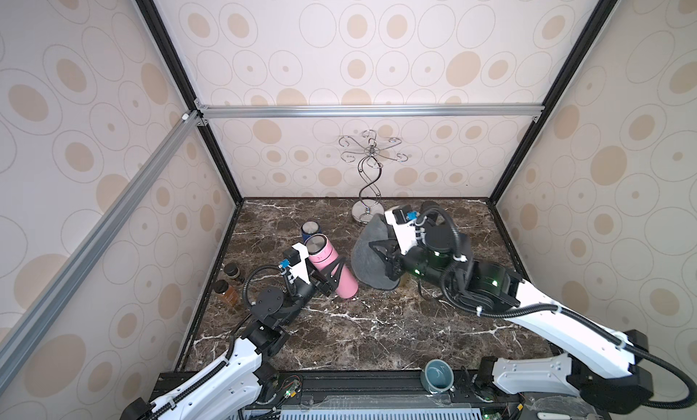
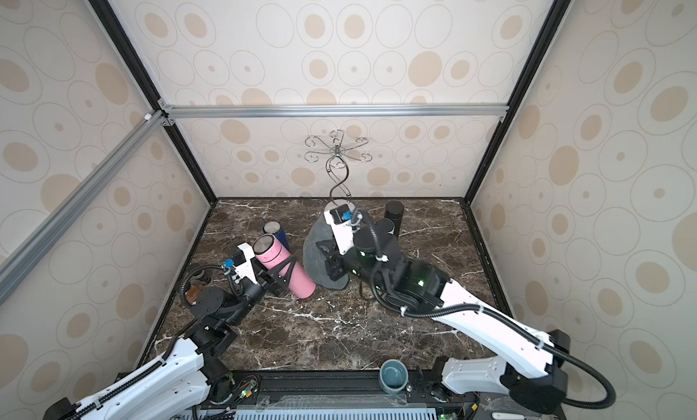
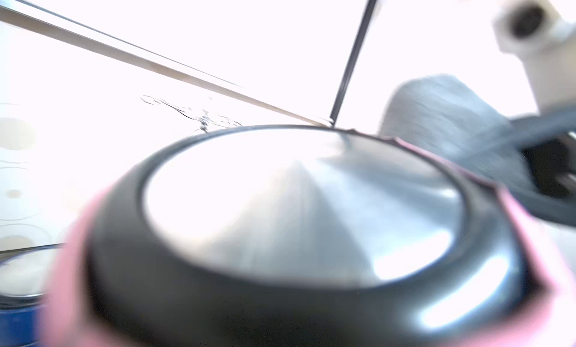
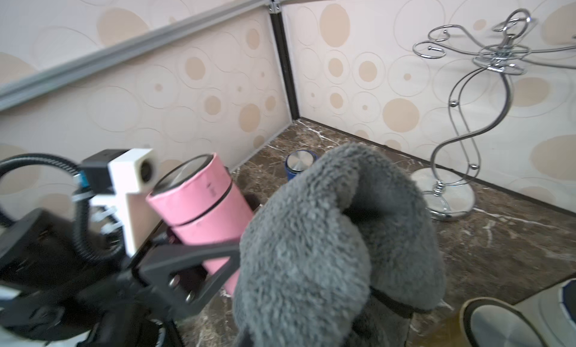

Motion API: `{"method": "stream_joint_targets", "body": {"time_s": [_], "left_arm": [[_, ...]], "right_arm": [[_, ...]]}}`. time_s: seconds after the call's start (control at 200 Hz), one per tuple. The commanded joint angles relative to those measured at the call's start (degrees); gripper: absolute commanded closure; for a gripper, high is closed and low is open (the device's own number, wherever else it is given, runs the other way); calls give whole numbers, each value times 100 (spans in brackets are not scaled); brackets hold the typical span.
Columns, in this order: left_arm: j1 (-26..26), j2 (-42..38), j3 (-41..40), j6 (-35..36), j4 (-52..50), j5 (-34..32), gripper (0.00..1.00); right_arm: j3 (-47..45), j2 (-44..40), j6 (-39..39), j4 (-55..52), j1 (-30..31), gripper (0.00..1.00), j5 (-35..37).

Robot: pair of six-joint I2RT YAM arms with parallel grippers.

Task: Wipe the surface of the thermos
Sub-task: Wipe the dirt from the surface of the thermos.

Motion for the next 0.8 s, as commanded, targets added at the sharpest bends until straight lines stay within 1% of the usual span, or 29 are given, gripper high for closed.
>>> {"method": "stream_joint_targets", "body": {"time_s": [0.0,0.05,0.11,0.16,0.2,0.385,0.52,0.615,0.665,0.795], "left_arm": [[-23,-99,726,-495,305,-992,100],[-22,1,978,-506,65,-1164,100],[-15,146,1316,-529,-314,-1362,100],[-18,257,1540,-680,-615,-1586,100],[-20,309,1682,-820,-801,-1721,100],[-16,399,2064,-1249,-1269,-1761,100],[-22,339,1986,-1540,-1354,-1775,100],[-22,303,1896,-1702,-1306,-1762,100],[-19,310,1877,-1766,-1303,-1747,100],[-23,312,1808,-1811,-1201,-1640,100]], "right_arm": [[-828,-92,48,1295,197,100,-782],[-1076,-68,-126,1532,361,100,-740],[-1273,15,-300,1843,492,100,-888],[-1430,100,-478,2174,630,100,-922],[-1514,200,-599,2362,741,100,-809],[-1599,701,-915,3281,861,100,-442],[-1553,1050,-1078,4025,879,100,-251],[-1374,1393,-1165,4289,912,100,-1],[-1302,1574,-1191,4497,932,100,176],[-1082,1926,-1094,4540,937,100,814]]}}
